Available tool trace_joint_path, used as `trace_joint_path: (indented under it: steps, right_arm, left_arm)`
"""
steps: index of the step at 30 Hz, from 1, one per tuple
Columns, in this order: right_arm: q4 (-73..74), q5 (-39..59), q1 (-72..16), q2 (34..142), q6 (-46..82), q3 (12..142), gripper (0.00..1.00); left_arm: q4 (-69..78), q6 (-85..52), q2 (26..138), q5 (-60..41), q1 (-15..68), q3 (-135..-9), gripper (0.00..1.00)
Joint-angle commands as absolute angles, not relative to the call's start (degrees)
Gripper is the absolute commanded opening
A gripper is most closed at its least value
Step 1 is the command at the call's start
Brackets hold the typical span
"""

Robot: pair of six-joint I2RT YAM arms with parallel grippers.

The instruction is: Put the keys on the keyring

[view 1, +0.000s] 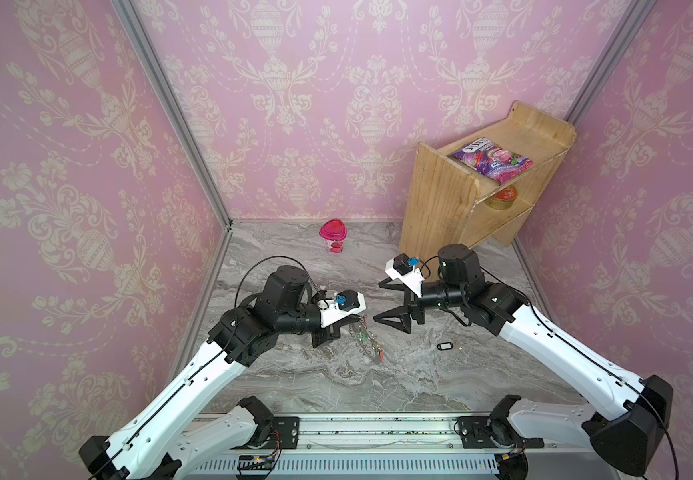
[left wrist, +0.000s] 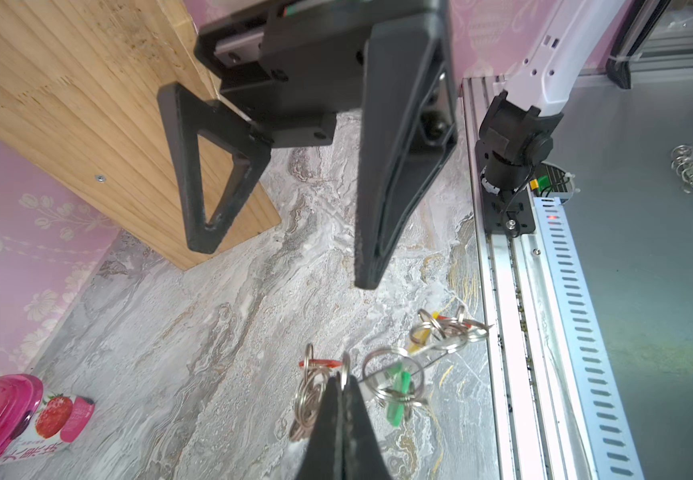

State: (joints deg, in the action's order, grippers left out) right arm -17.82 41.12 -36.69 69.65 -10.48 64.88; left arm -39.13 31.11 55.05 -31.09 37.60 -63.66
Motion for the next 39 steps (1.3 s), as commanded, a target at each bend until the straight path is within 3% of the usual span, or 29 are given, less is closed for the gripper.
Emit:
trace_joint_path:
  steps: [1,8,17,26,39]
  right_arm:
    - [-18.0,42.1,-37.3,70.4,-11.8,66.4,1.0]
    - [-22.5,39.3,-40.7,70.6,-16.0,66.8,0.95]
    - [-17.6,27.7,-46.3,66.1,-20.0,62.2,0.58]
    - [-19.6,30.6,-46.3,66.8,-20.6,63.8,0.27]
    - [-22.7,34.5,-46.4,69.2,-20.3,65.7,0.29]
  left_arm:
    - [-38.4,34.5,54.4,-29.3,38.0,-63.8,0.0]
    - [-32.0,33.4,53.9,-31.4,37.9,-58.8,0.0]
    - [-33.0,32.3,54.5,-34.8,37.9,-59.7,0.0]
    - [-33.9,31.7,53.3,-35.8,37.9,-59.7,0.0]
    - [-33.5,31.6,53.1,-36.5,38.0,-59.9,0.0]
